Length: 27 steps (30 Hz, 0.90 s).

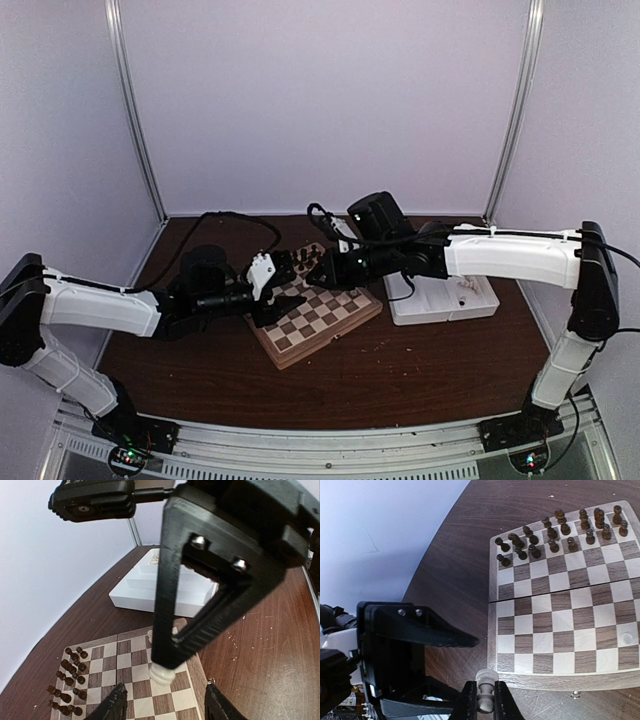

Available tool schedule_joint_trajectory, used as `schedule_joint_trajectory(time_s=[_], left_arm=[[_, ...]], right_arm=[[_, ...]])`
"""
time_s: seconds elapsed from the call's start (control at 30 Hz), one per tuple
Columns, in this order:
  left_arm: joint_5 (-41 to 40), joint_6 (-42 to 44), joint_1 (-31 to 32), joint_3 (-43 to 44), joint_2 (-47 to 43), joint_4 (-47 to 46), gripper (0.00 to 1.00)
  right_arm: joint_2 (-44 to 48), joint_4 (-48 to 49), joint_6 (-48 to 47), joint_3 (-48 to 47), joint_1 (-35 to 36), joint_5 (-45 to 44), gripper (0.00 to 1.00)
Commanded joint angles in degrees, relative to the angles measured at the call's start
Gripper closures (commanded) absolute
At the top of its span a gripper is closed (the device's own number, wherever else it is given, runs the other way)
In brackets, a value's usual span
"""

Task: Set up the chess pieces on the board
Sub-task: Place the chess piece on the chessboard.

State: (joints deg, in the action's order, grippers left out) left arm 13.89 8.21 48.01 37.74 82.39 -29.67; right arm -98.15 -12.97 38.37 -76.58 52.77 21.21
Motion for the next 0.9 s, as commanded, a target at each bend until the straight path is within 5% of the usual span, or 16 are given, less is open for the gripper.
schedule_joint_trajectory(time_s=[0.0, 0.17, 0.33, 0.87], left_arm=[[-0.16, -0.32, 0.14, -2.38, -4.76, 2.25, 0.45], [-3.14, -0.63, 0.16, -3.74, -9.76, 8.6, 0.36], [-7.56, -2.19, 0.15, -4.82, -13.26, 12.14, 0.08], [-13.01, -6.58, 0.15, -4.16, -15.89, 18.72, 0.02]], right_arm=[[-3.21, -14.49, -7.7, -7.51, -1.4, -5.21, 0.96], [-8.75, -27.32, -14.41, -15.95, -1.36, -8.79, 0.95], [-14.72, -35.89, -18.54, -23.31, -1.33, -12.46, 0.94], [-24.75, -40.44, -21.28, -32.41, -1.61, -20.18, 0.94]])
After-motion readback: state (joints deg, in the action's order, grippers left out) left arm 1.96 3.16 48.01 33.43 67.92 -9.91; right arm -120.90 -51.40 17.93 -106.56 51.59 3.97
